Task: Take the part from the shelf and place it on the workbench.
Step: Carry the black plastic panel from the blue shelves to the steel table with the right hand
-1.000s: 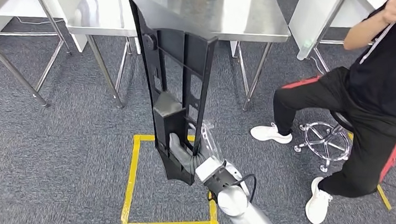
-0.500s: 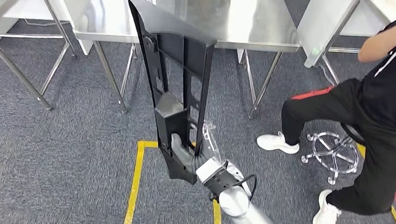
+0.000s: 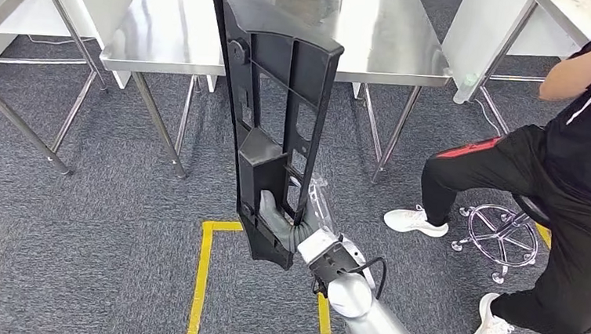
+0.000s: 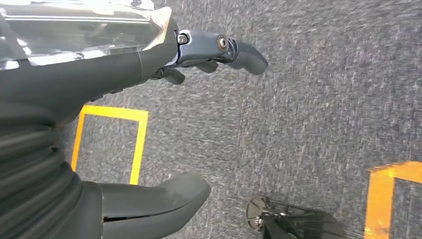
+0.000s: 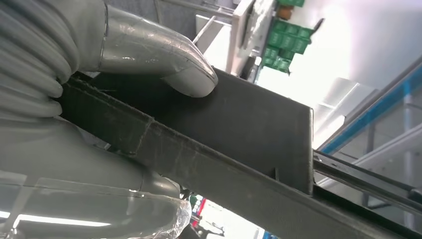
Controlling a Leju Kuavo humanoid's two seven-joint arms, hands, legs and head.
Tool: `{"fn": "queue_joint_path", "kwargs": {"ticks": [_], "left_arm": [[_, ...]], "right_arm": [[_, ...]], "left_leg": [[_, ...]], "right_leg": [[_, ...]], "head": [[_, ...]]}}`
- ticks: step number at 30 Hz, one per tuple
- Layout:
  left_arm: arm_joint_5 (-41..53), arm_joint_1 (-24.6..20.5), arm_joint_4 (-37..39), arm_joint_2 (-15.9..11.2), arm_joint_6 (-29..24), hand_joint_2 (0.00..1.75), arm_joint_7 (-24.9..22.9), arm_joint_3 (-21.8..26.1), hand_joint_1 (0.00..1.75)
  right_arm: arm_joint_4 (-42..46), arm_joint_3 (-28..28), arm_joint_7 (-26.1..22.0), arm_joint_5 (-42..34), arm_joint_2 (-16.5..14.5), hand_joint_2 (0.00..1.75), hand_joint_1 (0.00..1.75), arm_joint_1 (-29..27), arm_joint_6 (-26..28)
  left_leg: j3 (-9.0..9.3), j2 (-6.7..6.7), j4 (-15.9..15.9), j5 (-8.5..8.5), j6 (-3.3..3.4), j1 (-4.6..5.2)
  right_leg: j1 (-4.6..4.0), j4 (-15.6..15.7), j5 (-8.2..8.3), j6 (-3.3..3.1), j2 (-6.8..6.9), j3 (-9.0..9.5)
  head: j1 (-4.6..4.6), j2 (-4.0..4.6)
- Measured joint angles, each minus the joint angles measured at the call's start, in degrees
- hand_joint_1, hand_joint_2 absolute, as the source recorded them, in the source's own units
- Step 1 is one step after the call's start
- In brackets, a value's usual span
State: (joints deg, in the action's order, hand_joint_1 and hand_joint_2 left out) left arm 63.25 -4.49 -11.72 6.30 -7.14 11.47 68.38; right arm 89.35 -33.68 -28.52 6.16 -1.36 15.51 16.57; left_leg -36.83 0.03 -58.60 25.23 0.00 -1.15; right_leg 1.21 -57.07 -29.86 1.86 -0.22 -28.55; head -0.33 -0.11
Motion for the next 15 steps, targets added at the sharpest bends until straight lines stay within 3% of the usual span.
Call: {"fn": "queue_joint_path", "kwargs": {"ticks": [3,4,7,8,9,10,12,14,15], "left_arm": [[-0.08,0.01,0.00,0.06,0.01,1.75,0.03,0.05,0.00],[-0.08,-0.02,-0.01,0.06,0.00,1.75,0.04,0.07,0.00],[-0.08,-0.08,-0.02,0.01,-0.02,1.75,0.04,0.14,0.00],[-0.08,-0.07,-0.02,0.03,-0.02,1.75,0.04,0.15,0.00],[-0.08,-0.06,-0.02,0.07,-0.01,1.75,0.04,0.15,0.00],[-0.08,-0.06,-0.02,0.10,0.00,1.75,0.04,0.15,0.00],[-0.04,-0.06,-0.01,0.17,0.03,1.75,0.02,0.15,0.00],[0.03,-0.10,0.00,0.22,0.04,1.75,-0.04,0.16,0.00],[0.05,-0.12,0.01,0.27,0.05,1.75,-0.08,0.17,0.00]], "right_arm": [[0.03,0.22,0.07,0.00,-0.13,1.75,1.75,0.21,0.04],[0.04,0.30,0.06,0.00,-0.15,1.75,1.75,0.33,0.04],[0.02,0.43,0.05,0.00,-0.08,1.75,1.75,0.40,0.04],[0.01,0.46,0.06,0.00,-0.02,1.75,1.75,0.33,0.04],[0.00,0.48,0.07,0.00,0.02,1.75,1.75,0.30,0.04],[0.00,0.48,0.07,0.00,0.04,1.75,1.75,0.29,0.04],[-0.01,0.50,0.07,0.00,0.05,1.75,1.75,0.29,0.08],[0.00,0.55,0.14,0.07,0.03,1.75,1.75,0.36,0.24],[0.02,0.60,0.20,0.18,0.02,1.75,1.75,0.37,0.37]], "left_leg": [[1.42,0.23,0.49,-0.18,1.60,0.18],[1.98,0.29,0.61,-0.01,2.00,0.19],[3.00,0.45,0.73,1.02,2.74,0.50],[3.41,0.55,0.72,1.43,2.85,0.68],[3.94,0.67,0.72,1.86,2.91,0.85],[4.58,0.78,0.73,2.32,2.93,1.02],[6.01,0.97,0.73,3.36,2.82,1.29],[6.84,1.12,0.86,4.29,2.30,1.43],[7.09,1.13,0.72,4.47,1.99,1.47]], "right_leg": [[-0.16,-2.24,-0.11,0.95,0.05,-0.44],[-0.13,-4.78,-0.51,0.93,0.08,-1.92],[-0.18,-15.41,-3.83,0.26,0.12,-9.35],[-0.26,-16.96,-4.70,0.21,0.12,-11.08],[-0.38,-16.43,-4.57,0.43,0.12,-11.74],[-0.50,-14.01,-3.33,0.74,0.13,-11.41],[-0.90,-6.23,1.43,0.99,0.15,-9.11],[-1.41,-1.56,4.35,0.00,0.18,-7.45],[-1.57,-1.08,4.61,-0.76,0.17,-7.34]], "head": [[-0.01,0.00],[-0.02,0.00],[-0.08,0.00],[-0.08,0.00],[-0.08,0.00],[-0.08,0.00],[-0.03,0.00],[-0.03,0.00],[0.00,0.00]]}}
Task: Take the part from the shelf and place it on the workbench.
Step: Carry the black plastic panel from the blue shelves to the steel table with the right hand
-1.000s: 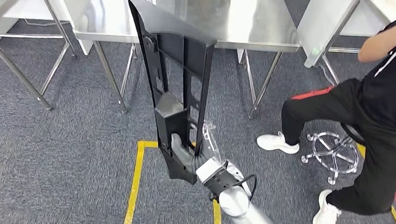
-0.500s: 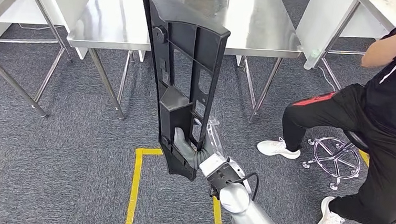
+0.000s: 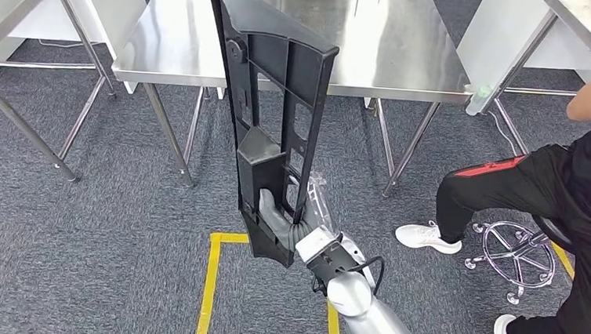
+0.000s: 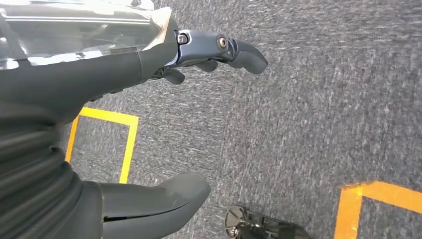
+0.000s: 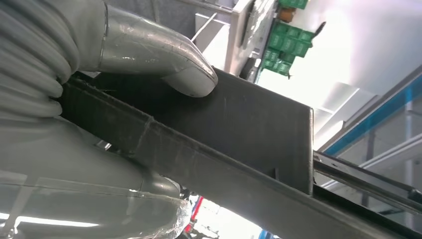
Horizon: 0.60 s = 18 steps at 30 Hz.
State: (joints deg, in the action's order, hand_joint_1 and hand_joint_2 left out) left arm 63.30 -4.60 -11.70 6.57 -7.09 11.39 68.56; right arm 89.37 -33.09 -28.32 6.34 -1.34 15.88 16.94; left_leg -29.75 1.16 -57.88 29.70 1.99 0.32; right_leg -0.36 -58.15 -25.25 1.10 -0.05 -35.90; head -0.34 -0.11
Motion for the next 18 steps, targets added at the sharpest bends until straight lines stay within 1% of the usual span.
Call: {"fn": "queue_joint_path", "kwargs": {"ticks": [1,2,3,4,5,6,7,8,9,10,11,12,13,14,16,17,18], "left_arm": [[0.01,0.00,0.00,0.02,-0.01,1.75,-0.03,0.00,0.00],[0.02,0.00,-0.01,-0.01,-0.01,1.75,-0.07,0.00,0.00],[0.02,-0.01,-0.02,0.00,-0.02,1.75,-0.08,0.01,0.00],[0.02,-0.06,-0.04,-0.02,-0.03,1.75,-0.09,0.01,0.00],[0.02,-0.13,-0.05,-0.04,-0.04,1.75,-0.09,0.02,0.00],[0.02,-0.17,-0.05,-0.01,-0.04,1.75,-0.09,0.04,0.00],[0.02,-0.16,-0.05,-0.01,-0.03,1.75,-0.09,0.06,0.00],[0.02,-0.11,-0.05,-0.02,-0.03,1.75,-0.09,0.08,0.00],[0.01,-0.06,-0.05,-0.02,-0.02,1.75,-0.09,0.09,0.00],[-0.01,-0.03,-0.05,-0.02,-0.02,1.75,-0.08,0.10,0.00],[-0.03,-0.02,-0.05,-0.02,-0.02,1.75,-0.07,0.10,0.00],[-0.04,-0.02,-0.05,-0.02,-0.01,1.75,-0.06,0.11,0.00],[-0.04,-0.02,-0.04,-0.02,0.01,1.75,-0.05,0.12,0.00],[-0.03,-0.02,-0.03,0.01,0.03,1.75,-0.04,0.11,0.00],[-0.02,0.02,-0.01,0.10,0.03,1.75,-0.06,0.12,0.00],[-0.02,0.04,-0.01,0.16,0.00,1.75,-0.07,0.12,0.00],[-0.03,0.06,-0.01,0.20,-0.02,1.75,-0.09,0.13,0.00]], "right_arm": [[0.03,0.04,0.08,0.14,-0.03,1.75,1.75,0.02,0.13],[0.07,0.08,0.14,0.29,-0.11,1.75,1.75,-0.01,0.26],[0.09,0.11,0.18,0.40,-0.22,1.75,1.75,0.00,0.37],[0.11,0.12,0.21,0.46,-0.36,1.75,1.75,0.09,0.46],[0.13,0.14,0.25,0.52,-0.50,1.75,1.75,0.20,0.55],[0.13,0.15,0.34,0.62,-0.58,1.75,1.75,0.31,0.61],[0.13,0.15,0.53,0.76,-0.63,1.75,1.75,0.34,0.66],[0.13,0.15,0.78,0.94,-0.66,1.75,1.75,0.29,0.69],[0.13,0.17,1.05,1.15,-0.68,1.75,1.75,0.22,0.71],[0.13,0.21,1.29,1.32,-0.70,1.75,1.75,0.15,0.75],[0.15,0.29,1.44,1.45,-0.74,1.75,1.75,0.11,0.80],[0.20,0.40,1.53,1.55,-0.78,1.75,1.75,0.07,0.85],[0.27,0.55,1.59,1.62,-0.80,1.75,1.75,0.08,0.91],[0.44,0.74,1.65,1.68,-0.84,1.75,1.75,0.09,0.98],[0.87,1.15,1.76,1.81,-0.89,1.75,1.75,0.03,1.09],[1.15,1.37,1.82,1.87,-0.91,1.75,1.75,-0.03,1.15],[1.40,1.55,1.85,1.98,-0.90,1.75,1.75,-0.09,1.21]], "left_leg": [[0.14,-0.02,-0.12,0.07,-0.31,0.00],[0.22,-0.13,-0.42,0.23,-0.59,-0.04],[0.11,-0.29,-1.33,0.48,-0.85,-0.07],[-0.60,-0.43,-2.87,1.20,-1.17,-0.20],[-2.01,-0.56,-5.30,2.23,-1.54,-0.40],[-3.91,-0.64,-8.33,3.33,-1.94,-0.59],[-6.08,-0.67,-11.20,4.36,-2.32,-0.83],[-7.96,-0.70,-13.04,4.75,-2.65,-1.06],[-9.13,-0.74,-13.30,4.21,-2.91,-1.27],[-9.40,-0.81,-11.78,2.65,-3.05,-1.47],[-8.85,-0.90,-8.69,0.02,-3.08,-1.65],[-8.01,-0.96,-5.58,-2.50,-3.01,-1.74],[-7.43,-1.04,-2.99,-3.85,-2.83,-1.64],[-6.94,-1.08,-1.49,-4.71,-2.45,-1.48],[-6.66,-1.11,-0.97,-4.26,-1.41,-1.01],[-6.12,-1.08,-0.82,-4.51,-0.89,-0.99],[-5.65,-1.05,-0.58,-4.43,-0.51,-1.00]], "right_leg": [[0.07,0.26,-0.14,-0.65,-0.05,0.54],[0.30,0.55,-0.07,-1.05,-0.12,1.22],[0.64,0.83,-0.19,-1.44,-0.15,1.88],[0.91,0.96,-0.40,-1.78,-0.18,2.74],[1.01,1.07,-0.65,-2.07,-0.18,3.23],[0.98,1.08,-0.98,-2.32,-0.17,3.59],[0.95,1.07,-1.33,-2.42,-0.20,3.90],[0.94,1.06,-1.73,-2.39,-0.26,4.28],[0.97,1.05,-2.21,-2.25,-0.34,4.79],[1.02,1.04,-2.74,-2.08,-0.41,5.46],[1.07,1.04,-3.34,-1.86,-0.45,6.24],[1.10,1.10,-3.93,-1.58,-0.44,6.82],[1.07,1.13,-4.41,-1.29,-0.43,7.38],[0.99,1.20,-4.81,-0.94,-0.40,7.62],[0.74,1.10,-5.09,-0.12,-0.41,8.14],[0.62,0.83,-5.25,0.23,-0.39,8.06],[0.61,-0.08,-5.33,0.47,-0.37,7.86]], "head": [[-0.06,0.00],[-0.09,0.00],[-0.05,0.00],[-0.03,0.00],[0.03,0.00],[0.08,0.00],[0.09,0.00],[0.09,0.00],[0.08,0.00],[0.09,0.00],[0.08,0.00],[0.07,0.00],[0.07,0.00],[0.10,0.00],[0.04,0.00],[0.02,0.00],[-0.08,0.00]]}}
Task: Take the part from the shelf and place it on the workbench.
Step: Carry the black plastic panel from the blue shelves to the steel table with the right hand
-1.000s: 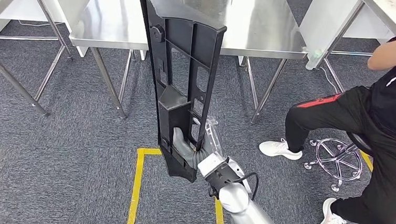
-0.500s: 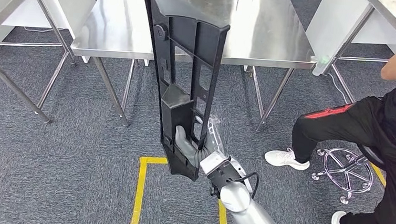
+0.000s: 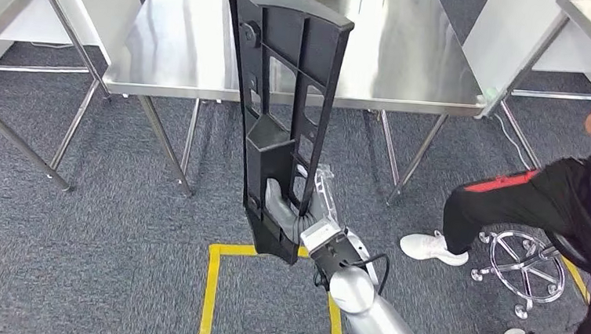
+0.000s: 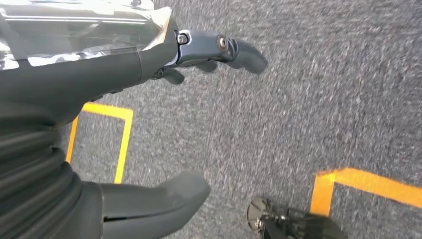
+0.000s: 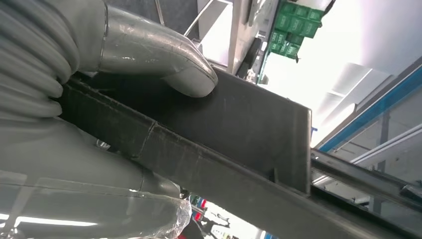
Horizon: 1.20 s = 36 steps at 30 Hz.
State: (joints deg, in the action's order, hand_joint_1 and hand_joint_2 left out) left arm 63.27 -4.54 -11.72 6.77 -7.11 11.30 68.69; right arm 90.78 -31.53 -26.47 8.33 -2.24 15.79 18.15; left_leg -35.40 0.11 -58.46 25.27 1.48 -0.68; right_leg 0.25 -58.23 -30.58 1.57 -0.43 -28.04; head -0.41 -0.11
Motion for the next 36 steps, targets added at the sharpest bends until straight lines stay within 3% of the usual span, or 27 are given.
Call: {"fn": "queue_joint_path", "kwargs": {"ticks": [2,5,6,7,9,10,12,14,16,18,20,21,22,23,24,25,27,29,31,33,35,36], "left_arm": [[0.02,-0.04,-0.01,0.04,-0.05,1.75,0.00,0.01,0.00],[0.16,-0.06,-0.02,0.08,-0.08,1.75,0.01,0.00,0.00],[0.21,-0.05,-0.02,0.10,-0.07,1.75,0.03,0.00,0.00],[0.25,-0.04,-0.02,0.12,-0.03,1.75,0.08,0.00,0.00],[0.28,-0.02,-0.02,0.16,0.13,1.75,0.23,0.00,0.00],[0.30,-0.02,-0.02,0.17,0.21,1.75,0.30,-0.01,0.00],[0.31,-0.05,-0.02,0.14,0.33,1.75,0.48,-0.02,0.00],[0.31,-0.06,-0.02,0.08,0.44,1.75,0.67,-0.02,0.00],[0.31,-0.06,-0.02,0.03,0.59,1.75,0.84,-0.02,0.00],[0.32,-0.12,-0.02,0.02,0.69,1.75,0.98,-0.03,0.00],[0.33,-0.10,-0.02,0.04,0.72,1.75,1.06,-0.04,0.00],[0.33,-0.07,-0.02,0.04,0.71,1.75,1.08,-0.04,0.00],[0.34,-0.04,-0.02,0.03,0.68,1.75,1.09,-0.04,0.00],[0.34,-0.03,-0.02,0.01,0.66,1.75,1.09,-0.04,0.00],[0.35,-0.02,-0.02,-0.01,0.63,1.75,1.09,-0.04,0.00],[0.35,-0.03,-0.02,-0.06,0.60,1.75,1.05,-0.03,0.00],[0.38,-0.05,-0.02,-0.10,0.51,1.75,0.92,-0.03,0.00],[0.36,0.04,-0.03,-0.12,0.34,1.75,0.75,-0.02,0.00],[0.32,0.11,-0.03,-0.08,0.15,1.75,0.66,0.01,0.00],[0.31,0.00,-0.04,0.00,-0.02,1.75,0.66,0.01,0.00],[0.31,-0.08,-0.04,0.04,-0.07,1.75,0.66,0.00,0.00],[0.31,-0.07,-0.04,0.08,-0.06,1.75,0.66,0.00,0.00]], "right_arm": [[0.51,0.36,0.04,0.35,0.01,1.75,1.75,-0.04,0.13],[0.80,0.99,0.04,0.83,0.13,1.75,1.75,-0.61,0.28],[0.80,1.17,0.04,0.96,0.19,1.75,1.75,-0.89,0.31],[0.84,1.33,0.03,1.14,0.22,1.75,1.75,-1.14,0.35],[1.09,1.68,-0.04,1.56,0.25,1.75,1.75,-1.52,0.44],[1.26,1.91,-0.11,1.76,0.26,1.75,1.75,-1.67,0.49],[1.55,2.36,-0.24,2.02,0.27,1.75,1.75,-1.98,0.58],[1.86,2.73,-0.33,2.30,0.29,1.75,1.75,-2.43,0.67],[2.26,3.01,-0.39,2.56,0.23,1.75,1.75,-2.84,0.73],[2.52,3.25,-0.44,2.80,0.11,1.75,1.75,-3.01,0.72],[2.57,3.56,-0.52,3.28,0.03,1.75,1.75,-3.31,0.56],[2.57,3.75,-0.55,3.56,-0.01,1.75,1.75,-3.56,0.45],[2.57,3.95,-0.57,3.75,-0.05,1.75,1.75,-3.81,0.35],[2.57,4.14,-0.58,3.89,-0.13,1.75,1.75,-3.98,0.28],[2.58,4.29,-0.61,3.97,-0.25,1.75,1.75,-4.07,0.23],[2.60,4.45,-0.64,4.05,-0.39,1.75,1.75,-4.11,0.19],[2.65,4.76,-0.75,4.31,-0.68,1.75,1.75,-4.08,0.04],[2.73,5.07,-0.83,4.55,-0.93,1.75,1.75,-4.14,-0.11],[2.90,5.33,-0.87,4.66,-1.11,1.75,1.75,-4.20,-0.20],[3.04,5.54,-0.93,4.68,-1.19,1.75,1.75,-4.07,-0.24],[3.09,5.72,-0.97,4.71,-1.22,1.75,1.75,-4.10,-0.29],[3.10,5.80,-0.98,4.72,-1.22,1.75,1.75,-4.21,-0.32]], "left_leg": [[0.97,0.07,0.38,0.32,0.64,-0.11],[1.94,0.21,0.43,1.37,1.17,-0.06],[2.40,0.30,0.43,1.78,1.17,-0.05],[2.96,0.39,0.43,2.21,1.11,-0.05],[4.30,0.50,0.46,3.22,0.80,-0.06],[5.01,0.53,0.44,3.78,0.53,-0.01],[5.85,0.47,0.55,4.64,-0.20,0.12],[6.37,0.29,0.40,4.95,-0.85,0.16],[6.11,0.12,-1.21,5.62,-1.32,-0.03],[3.28,0.05,-6.38,7.76,-1.79,-0.23],[-1.35,0.05,-13.03,10.27,-2.14,-0.28],[-3.14,0.05,-14.70,10.46,-2.18,-0.28],[-3.98,0.05,-14.41,9.38,-2.10,-0.28],[-3.73,0.05,-12.03,7.06,-1.90,-0.27],[-2.68,0.05,-8.26,4.10,-1.55,-0.21],[-1.53,0.02,-4.94,2.21,-1.19,-0.06],[-0.13,0.07,-1.23,1.90,-0.39,0.41],[0.39,0.22,-0.60,2.32,0.43,0.65],[1.67,0.17,0.08,1.11,1.06,0.41],[2.66,0.09,0.30,1.16,1.37,0.19],[2.88,0.16,0.30,1.59,1.51,0.18],[3.05,0.22,0.30,1.88,1.49,0.17]], "right_leg": [[0.12,-4.91,-0.74,0.25,0.04,-2.91],[0.31,-15.27,-3.79,0.21,0.03,-10.41],[0.32,-16.23,-4.07,0.38,0.03,-11.86],[0.33,-15.17,-3.23,0.78,0.04,-12.28],[0.45,-7.79,1.55,1.89,0.19,-10.42],[0.43,-4.08,3.61,1.89,0.38,-9.30],[0.23,-0.19,5.42,0.78,0.72,-7.90],[0.21,-0.05,5.20,-0.58,0.60,-7.34],[0.55,0.20,5.19,-1.35,0.37,-6.19],[0.61,0.31,4.67,-2.07,0.31,-5.09],[0.40,0.31,4.05,-2.51,0.28,-4.60],[0.30,0.30,3.72,-2.57,0.23,-4.30],[0.21,0.30,3.37,-2.57,0.17,-3.89],[0.15,0.30,2.97,-2.49,0.10,-3.34],[0.10,0.32,2.54,-2.39,0.05,-2.74],[0.00,0.37,2.14,-2.23,0.03,-2.12],[-0.11,0.63,1.51,-1.72,-0.03,-1.58],[-0.39,0.20,1.46,-0.87,-0.11,-1.22],[-0.54,-1.42,1.06,-0.17,-0.10,-1.34],[-0.30,-6.01,-0.46,-0.09,-0.07,-4.05],[-0.09,-12.85,-2.59,-0.18,-0.05,-8.80],[0.01,-14.93,-3.13,0.10,-0.04,-10.77]], "head": [[-0.04,0.00],[-0.07,0.00],[-0.07,0.00],[-0.07,0.00],[-0.09,0.00],[-0.07,0.00],[-0.09,0.00],[-0.06,0.00],[-0.03,0.00],[-0.04,0.00],[-0.01,0.00],[0.00,0.00],[0.00,0.00],[0.00,0.00],[0.00,0.00],[-0.04,0.00],[-0.06,0.00],[-0.08,0.00],[-0.12,0.00],[-0.18,0.00],[-0.24,0.00],[-0.24,0.00]]}}
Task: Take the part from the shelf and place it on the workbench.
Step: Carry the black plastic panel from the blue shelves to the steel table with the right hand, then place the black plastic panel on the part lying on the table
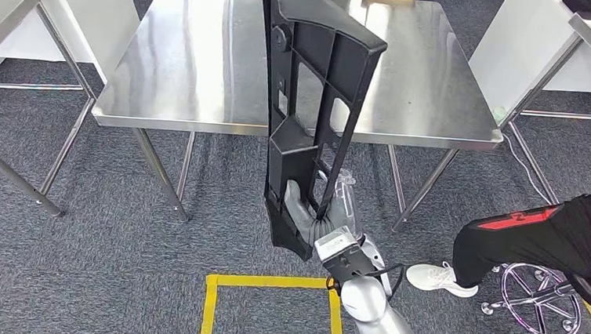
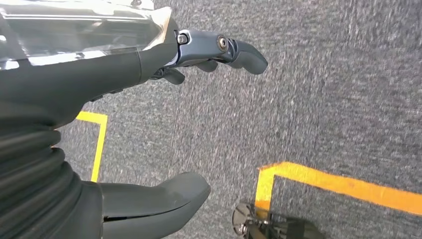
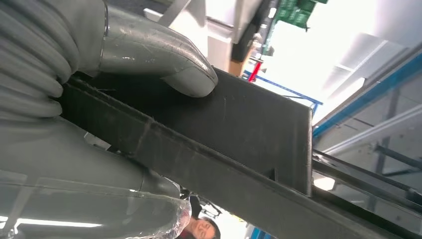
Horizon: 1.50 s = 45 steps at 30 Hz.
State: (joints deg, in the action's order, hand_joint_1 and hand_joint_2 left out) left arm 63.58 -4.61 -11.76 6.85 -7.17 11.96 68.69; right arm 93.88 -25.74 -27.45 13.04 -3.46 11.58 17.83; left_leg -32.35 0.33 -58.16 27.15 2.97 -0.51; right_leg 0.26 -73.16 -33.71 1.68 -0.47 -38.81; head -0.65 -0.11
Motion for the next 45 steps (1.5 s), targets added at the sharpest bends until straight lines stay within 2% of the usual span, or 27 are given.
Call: {"fn": "queue_joint_path", "kwargs": {"ticks": [1,2,4,6,8,10,12,14,16,17,19,21,23,26,28,29,31,32,33,34,35,37,39,40,42,43,45], "left_arm": [[-0.01,0.02,0.00,0.04,0.01,1.75,0.00,0.00,0.00],[-0.01,0.03,0.00,0.09,0.03,1.75,0.00,0.01,0.00],[-0.03,0.04,0.00,0.18,0.07,1.75,0.00,0.01,0.00],[-0.01,0.00,0.00,0.13,0.10,1.75,0.01,0.02,0.00],[0.02,-0.02,0.00,0.07,0.14,1.75,0.02,0.03,0.00],[0.04,-0.01,0.00,0.03,0.16,1.75,0.05,0.03,0.00],[0.08,-0.08,0.00,0.02,0.15,1.75,0.10,0.03,0.00],[0.13,-0.09,0.00,0.05,0.15,1.75,0.13,0.01,0.00],[0.15,-0.02,0.00,0.05,0.15,1.75,0.13,0.02,0.00],[0.15,0.01,0.00,0.04,0.15,1.75,0.13,0.02,0.00],[0.15,0.02,0.00,0.00,0.15,1.75,0.13,0.03,0.00],[0.19,0.00,0.01,-0.09,0.15,1.75,0.16,0.02,0.00],[0.23,0.01,0.00,-0.14,0.15,1.75,0.23,0.03,0.00],[0.26,0.18,-0.01,-0.04,0.17,1.75,0.45,0.07,0.00],[0.34,0.12,-0.02,0.02,0.21,1.75,0.58,0.09,0.00],[0.40,0.05,-0.02,0.08,0.25,1.75,0.62,0.10,0.00],[0.50,0.05,-0.02,0.24,0.32,1.75,0.65,0.13,0.00],[0.50,0.09,-0.02,0.31,0.33,1.75,0.66,0.17,0.00],[0.51,0.12,-0.02,0.37,0.33,1.75,0.66,0.21,0.00],[0.51,0.15,-0.02,0.42,0.33,1.75,0.66,0.25,0.00],[0.52,0.15,-0.02,0.42,0.32,1.75,0.66,0.31,0.00],[0.54,0.10,-0.02,0.39,0.32,1.75,0.66,0.41,0.00],[0.54,0.02,-0.02,0.38,0.33,1.75,0.68,0.46,0.00],[0.54,-0.01,-0.02,0.37,0.33,1.75,0.70,0.46,0.00],[0.57,-0.08,-0.02,0.37,0.34,1.75,0.78,0.46,0.00],[0.59,-0.09,-0.02,0.37,0.37,1.75,0.81,0.46,0.00],[0.61,-0.06,-0.02,0.37,0.46,1.75,0.83,0.46,0.00]], "right_arm": [[0.00,0.05,0.00,0.01,0.01,1.75,1.75,-0.09,-0.02],[0.01,0.10,0.00,0.01,0.00,1.75,1.75,-0.13,-0.03],[0.01,0.19,-0.01,0.02,0.00,1.75,1.75,-0.11,-0.04],[-0.01,0.31,0.00,0.03,-0.01,1.75,1.75,-0.04,-0.04],[-0.01,0.42,0.01,0.02,-0.05,1.75,1.75,-0.03,-0.04],[0.03,0.51,0.00,0.02,-0.15,1.75,1.75,-0.05,-0.04],[0.06,0.55,-0.02,0.03,-0.30,1.75,1.75,0.05,-0.04],[0.07,0.56,-0.03,0.05,-0.38,1.75,1.75,0.03,-0.04],[0.06,0.57,-0.03,0.04,-0.39,1.75,1.75,-0.14,-0.04],[0.06,0.57,-0.02,0.04,-0.39,1.75,1.75,-0.19,-0.04],[0.07,0.59,-0.02,0.04,-0.40,1.75,1.75,-0.20,-0.04],[0.06,0.61,-0.04,0.05,-0.39,1.75,1.75,-0.19,-0.04],[0.06,0.65,-0.07,0.10,-0.43,1.75,1.75,-0.32,-0.04],[0.09,0.74,-0.22,0.31,-0.51,1.75,1.75,-0.49,-0.04],[0.10,0.86,-0.32,0.36,-0.48,1.75,1.75,-0.44,-0.04],[0.10,0.89,-0.36,0.39,-0.43,1.75,1.75,-0.45,-0.04],[0.09,0.92,-0.36,0.46,-0.30,1.75,1.75,-0.70,-0.04],[0.09,0.92,-0.36,0.49,-0.24,1.75,1.75,-0.81,-0.04],[0.09,0.92,-0.36,0.50,-0.19,1.75,1.75,-0.89,-0.04],[0.09,0.94,-0.36,0.50,-0.14,1.75,1.75,-0.94,-0.04],[0.06,0.96,-0.36,0.51,-0.08,1.75,1.75,-0.98,-0.04],[0.02,0.98,-0.35,0.51,-0.01,1.75,1.75,-1.05,-0.04],[0.02,1.03,-0.33,0.54,-0.04,1.75,1.75,-1.08,-0.03],[0.05,1.08,-0.33,0.60,-0.10,1.75,1.75,-1.11,-0.02],[0.08,1.14,-0.33,0.90,-0.24,1.75,1.75,-1.07,-0.02],[0.09,1.12,-0.33,1.11,-0.32,1.75,1.75,-1.07,-0.02],[0.09,1.01,-0.31,1.60,-0.39,1.75,1.75,-1.05,-0.04]], "left_leg": [[0.29,0.08,0.00,0.31,-0.08,-0.02],[0.75,0.16,0.00,0.68,-0.22,-0.06],[1.87,0.30,0.02,1.55,-0.72,-0.17],[2.59,0.36,0.11,2.42,-1.50,-0.14],[3.21,0.24,-0.06,2.87,-2.28,-0.05],[3.36,0.02,-1.11,3.30,-2.80,-0.18],[0.92,-0.12,-5.59,4.60,-3.23,-0.36],[-3.90,-0.14,-12.86,7.28,-3.58,-0.41],[-7.69,-0.15,-16.39,8.61,-3.52,-0.40],[-8.16,-0.15,-15.29,7.46,-3.25,-0.34],[-6.35,-0.15,-8.20,1.95,-2.07,0.05],[-4.51,-0.05,-2.90,-0.34,-0.91,0.76],[-3.84,0.19,-1.45,0.70,-0.04,1.31],[-0.82,0.27,0.88,-0.87,1.32,1.06],[0.60,0.07,1.36,-1.04,1.46,0.80],[0.85,0.10,1.35,-0.77,1.33,0.75],[1.34,0.21,1.31,-0.07,0.86,0.57],[1.76,0.31,1.28,0.36,0.57,0.40],[2.35,0.41,1.26,0.86,0.24,0.19],[2.86,0.50,1.25,1.44,-0.15,0.01],[3.48,0.58,1.19,2.00,-0.60,-0.11],[3.88,0.63,1.09,2.80,-1.35,-0.02],[3.58,0.62,0.56,2.70,-1.78,0.05],[2.76,0.54,-0.74,2.17,-1.98,-0.01],[-0.69,0.30,-6.18,1.39,-2.50,-0.14],[-3.12,0.15,-9.71,1.92,-2.76,-0.17],[-7.73,0.00,-15.27,4.88,-3.15,-0.22]], "right_leg": [[0.13,-0.20,0.33,0.47,0.01,-1.02],[0.32,1.86,1.82,1.25,0.04,-0.85],[0.72,9.28,6.27,2.50,0.23,1.51],[0.51,13.84,7.76,1.60,0.69,3.18],[0.30,14.33,7.53,-0.23,0.79,3.57],[0.62,14.52,8.10,-1.23,0.54,4.52],[0.68,14.62,7.75,-1.98,0.49,5.45],[0.45,14.62,7.24,-2.57,0.46,5.85],[0.11,14.62,6.62,-2.83,0.34,6.36],[-0.09,14.62,6.27,-2.85,0.27,6.78],[-0.43,14.67,5.44,-2.83,0.19,7.78],[-0.68,14.85,4.68,-2.46,0.15,8.65],[-0.79,14.70,4.84,-1.52,0.07,9.45],[-0.93,12.62,4.59,-0.38,0.04,9.49],[-0.54,7.85,2.05,-0.19,0.06,7.03],[-0.32,4.50,0.65,0.04,0.06,4.80],[0.19,0.19,-0.40,1.05,0.07,0.98],[0.46,0.76,0.55,1.80,0.09,0.36],[0.76,3.47,2.52,2.62,0.11,0.78],[1.08,7.50,5.13,3.42,0.18,1.80],[1.20,11.07,6.93,3.75,0.29,2.71],[1.07,14.89,8.73,2.69,0.42,3.83],[0.96,15.03,8.70,1.06,0.36,4.14],[1.18,15.19,8.70,0.66,0.32,4.36],[1.38,15.59,8.13,-0.19,0.36,5.38],[1.38,15.75,7.73,-0.77,0.41,5.93],[1.24,15.80,6.91,-1.64,0.41,6.89]], "head": [[-0.01,0.00],[-0.01,0.00],[0.00,0.00],[-0.05,0.00],[-0.07,0.00],[-0.01,0.00],[0.07,0.00],[0.13,0.00],[0.12,0.00],[0.13,0.00],[0.12,0.00],[0.02,0.00],[-0.06,0.00],[-0.06,0.01],[-0.11,0.01],[-0.12,0.00],[-0.12,0.00],[-0.13,0.00],[-0.13,0.00],[-0.16,0.00],[-0.12,0.00],[-0.08,0.00],[-0.06,0.00],[-0.04,0.00],[0.00,0.00],[0.03,0.00],[0.07,0.00]]}}
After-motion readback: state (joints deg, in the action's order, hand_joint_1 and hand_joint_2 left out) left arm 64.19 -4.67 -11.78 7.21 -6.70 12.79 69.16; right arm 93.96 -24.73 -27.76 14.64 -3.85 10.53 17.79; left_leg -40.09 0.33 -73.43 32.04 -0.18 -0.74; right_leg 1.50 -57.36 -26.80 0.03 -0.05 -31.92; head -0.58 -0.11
